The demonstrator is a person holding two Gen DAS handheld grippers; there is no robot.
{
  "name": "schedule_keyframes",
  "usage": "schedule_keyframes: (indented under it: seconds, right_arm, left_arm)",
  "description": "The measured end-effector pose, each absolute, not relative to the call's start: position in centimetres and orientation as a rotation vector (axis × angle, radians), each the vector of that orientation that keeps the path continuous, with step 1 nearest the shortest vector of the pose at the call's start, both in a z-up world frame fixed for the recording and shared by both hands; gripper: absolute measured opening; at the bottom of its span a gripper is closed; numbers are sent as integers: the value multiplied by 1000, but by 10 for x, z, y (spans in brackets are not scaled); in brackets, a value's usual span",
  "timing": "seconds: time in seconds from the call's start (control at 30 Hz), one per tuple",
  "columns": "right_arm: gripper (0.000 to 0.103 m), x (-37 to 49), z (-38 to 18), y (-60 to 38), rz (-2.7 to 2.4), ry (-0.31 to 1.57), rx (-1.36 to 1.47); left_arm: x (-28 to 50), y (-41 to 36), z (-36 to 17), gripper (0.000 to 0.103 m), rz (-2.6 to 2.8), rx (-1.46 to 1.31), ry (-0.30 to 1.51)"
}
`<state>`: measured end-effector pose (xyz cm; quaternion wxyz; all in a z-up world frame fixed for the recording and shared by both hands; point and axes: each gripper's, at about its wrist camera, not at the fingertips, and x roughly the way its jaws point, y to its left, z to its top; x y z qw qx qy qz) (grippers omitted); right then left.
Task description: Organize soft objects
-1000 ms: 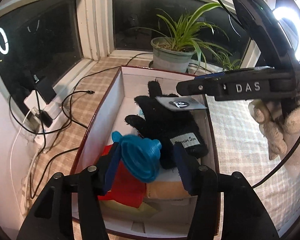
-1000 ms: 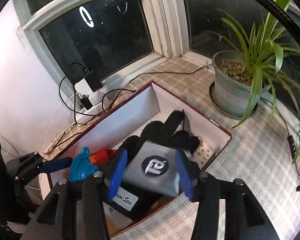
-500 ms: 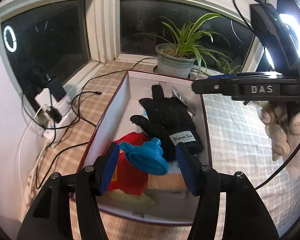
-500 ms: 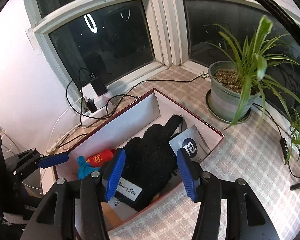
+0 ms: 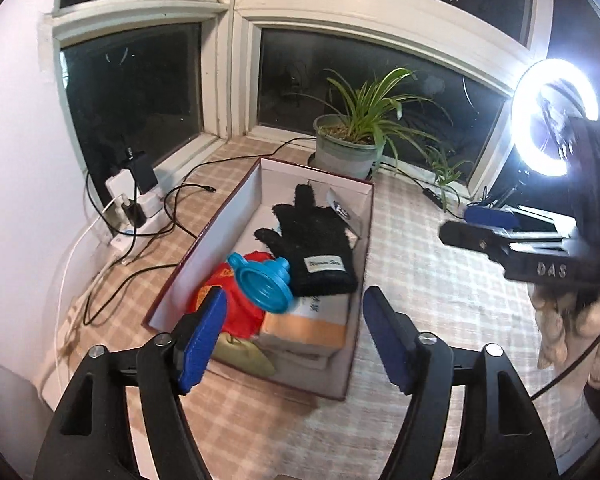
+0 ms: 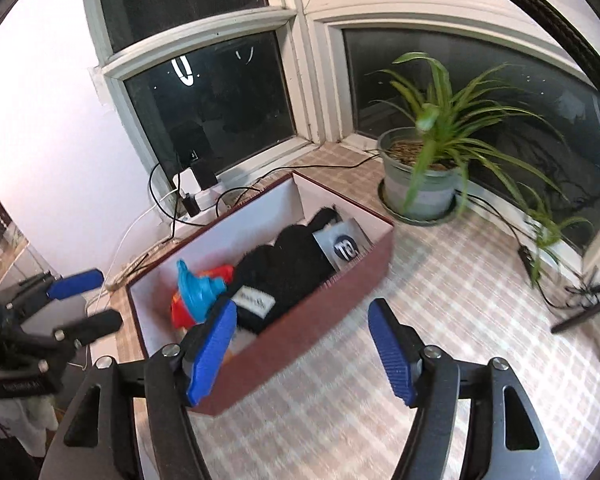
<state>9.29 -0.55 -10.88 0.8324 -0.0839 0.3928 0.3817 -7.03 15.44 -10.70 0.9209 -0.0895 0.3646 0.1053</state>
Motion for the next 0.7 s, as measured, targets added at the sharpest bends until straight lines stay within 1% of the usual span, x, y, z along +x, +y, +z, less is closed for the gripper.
schedule_keyframes:
  seconds: [0.07, 0.13, 0.33, 0.53, 0.7]
  right_arm:
    - [69, 83, -108, -22, 790, 825, -175]
    - [69, 76, -107, -34, 774, 824, -175]
    - [72, 51, -104, -72, 731, 826, -160]
    - [79, 22, -92, -100, 683, 773, -159]
    - [82, 4, -83, -117, 650, 731, -149]
  left_arm:
    - [-76, 146, -104, 75, 223, -184, 744]
    - [-83, 137, -101, 80, 235, -180, 736]
    - [-100, 114, -96, 81, 291, -168, 725]
    - [-117, 94, -88, 81, 317, -166, 695]
    - [-123, 86, -82, 81, 328, -175, 679]
